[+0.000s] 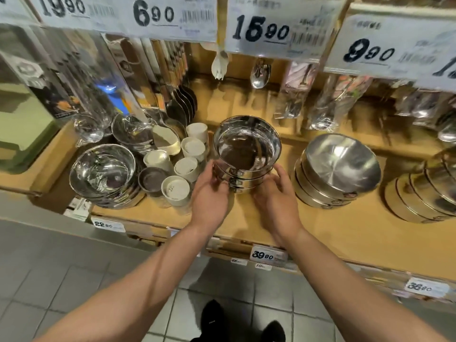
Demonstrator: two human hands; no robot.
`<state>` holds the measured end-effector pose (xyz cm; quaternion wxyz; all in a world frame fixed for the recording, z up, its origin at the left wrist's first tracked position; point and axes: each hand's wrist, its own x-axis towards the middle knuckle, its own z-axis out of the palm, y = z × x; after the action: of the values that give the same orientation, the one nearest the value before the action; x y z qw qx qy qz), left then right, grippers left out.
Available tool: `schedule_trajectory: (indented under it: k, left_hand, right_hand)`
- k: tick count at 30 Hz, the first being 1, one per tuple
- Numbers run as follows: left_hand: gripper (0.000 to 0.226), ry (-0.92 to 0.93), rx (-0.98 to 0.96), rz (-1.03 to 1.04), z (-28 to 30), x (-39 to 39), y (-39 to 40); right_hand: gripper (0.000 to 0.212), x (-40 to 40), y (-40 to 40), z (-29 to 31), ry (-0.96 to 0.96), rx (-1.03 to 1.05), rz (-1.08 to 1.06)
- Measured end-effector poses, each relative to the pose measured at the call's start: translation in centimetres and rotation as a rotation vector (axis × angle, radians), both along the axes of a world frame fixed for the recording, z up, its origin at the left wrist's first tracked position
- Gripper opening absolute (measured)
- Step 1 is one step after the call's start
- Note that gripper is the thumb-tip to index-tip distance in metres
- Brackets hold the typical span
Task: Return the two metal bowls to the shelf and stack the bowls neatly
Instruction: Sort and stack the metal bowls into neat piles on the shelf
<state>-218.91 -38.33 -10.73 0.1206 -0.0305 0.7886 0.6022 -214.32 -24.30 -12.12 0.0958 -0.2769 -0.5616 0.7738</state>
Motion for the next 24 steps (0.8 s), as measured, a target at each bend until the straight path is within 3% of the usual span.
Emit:
schedule_trajectory:
  k: [12, 18, 24]
  left_hand:
    - [0.059, 0.105, -0.136, 0.068, 0.0, 0.4, 1.0]
    - [0.05, 0.12, -0.139, 0.06, 0.2, -0.1, 0.9]
    - [0.046, 0.103, -0.093, 0.065, 0.5, 0.4, 0.6]
  right_hand:
    - [0.034, -1.9, -0.3, 0.0, 0.016, 0.004, 0.007]
    - [0.049, -2.1, -0.6, 0.0, 0.009, 0.0, 0.004]
    - [0.038, -1.4, -0.7, 0.5, -0.006, 0.01, 0.018]
